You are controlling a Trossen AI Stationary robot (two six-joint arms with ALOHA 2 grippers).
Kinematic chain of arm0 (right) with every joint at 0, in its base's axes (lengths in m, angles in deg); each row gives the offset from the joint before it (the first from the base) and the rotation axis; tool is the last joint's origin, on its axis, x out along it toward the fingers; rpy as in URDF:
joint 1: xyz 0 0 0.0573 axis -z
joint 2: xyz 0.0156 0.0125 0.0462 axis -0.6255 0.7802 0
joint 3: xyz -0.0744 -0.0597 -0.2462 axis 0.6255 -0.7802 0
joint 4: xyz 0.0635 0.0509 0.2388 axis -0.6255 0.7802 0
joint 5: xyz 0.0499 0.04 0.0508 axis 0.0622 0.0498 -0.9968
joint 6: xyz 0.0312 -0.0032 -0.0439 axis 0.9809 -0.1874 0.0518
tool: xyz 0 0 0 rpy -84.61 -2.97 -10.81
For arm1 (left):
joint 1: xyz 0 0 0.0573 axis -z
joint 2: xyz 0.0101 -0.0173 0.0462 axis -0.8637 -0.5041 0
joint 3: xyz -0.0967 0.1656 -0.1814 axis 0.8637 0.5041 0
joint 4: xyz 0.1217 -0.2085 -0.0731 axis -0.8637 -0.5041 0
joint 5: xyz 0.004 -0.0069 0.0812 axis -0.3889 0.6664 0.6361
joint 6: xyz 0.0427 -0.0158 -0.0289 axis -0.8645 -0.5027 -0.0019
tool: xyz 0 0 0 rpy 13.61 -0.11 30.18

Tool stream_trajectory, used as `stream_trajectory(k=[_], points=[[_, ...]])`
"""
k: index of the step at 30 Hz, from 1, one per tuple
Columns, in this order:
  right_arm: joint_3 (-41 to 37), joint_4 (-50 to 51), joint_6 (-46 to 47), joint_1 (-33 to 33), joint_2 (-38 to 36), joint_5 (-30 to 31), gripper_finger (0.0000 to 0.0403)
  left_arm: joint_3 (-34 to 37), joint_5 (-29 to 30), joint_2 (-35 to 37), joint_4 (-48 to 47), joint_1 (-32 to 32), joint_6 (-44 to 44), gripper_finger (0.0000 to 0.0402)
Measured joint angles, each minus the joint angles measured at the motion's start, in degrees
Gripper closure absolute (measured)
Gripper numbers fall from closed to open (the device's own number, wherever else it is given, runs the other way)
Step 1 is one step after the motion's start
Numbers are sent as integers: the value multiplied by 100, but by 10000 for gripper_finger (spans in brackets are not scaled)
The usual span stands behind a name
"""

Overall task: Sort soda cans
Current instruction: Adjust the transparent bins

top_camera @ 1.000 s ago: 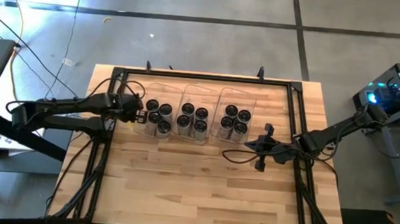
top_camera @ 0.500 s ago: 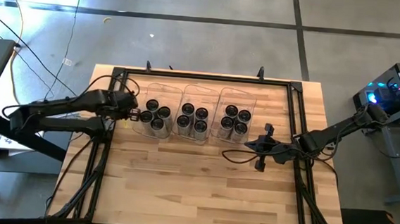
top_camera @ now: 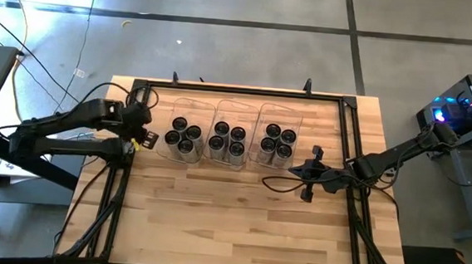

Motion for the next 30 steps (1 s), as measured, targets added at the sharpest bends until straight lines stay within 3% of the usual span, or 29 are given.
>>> stream_trajectory(k=[10, 18, 30], points=[[0, -17, 0, 0, 2, 0, 403, 145, -307, 273, 249, 1089, -1093, 401], [0, -15, 0, 2, 2, 0, 403, 152, 332, -438, 461, 2041, -2059, 401], [0, -15, -35, 2, 2, 2, 403, 157, 603, -1521, 825, 2215, -1936, 401]])
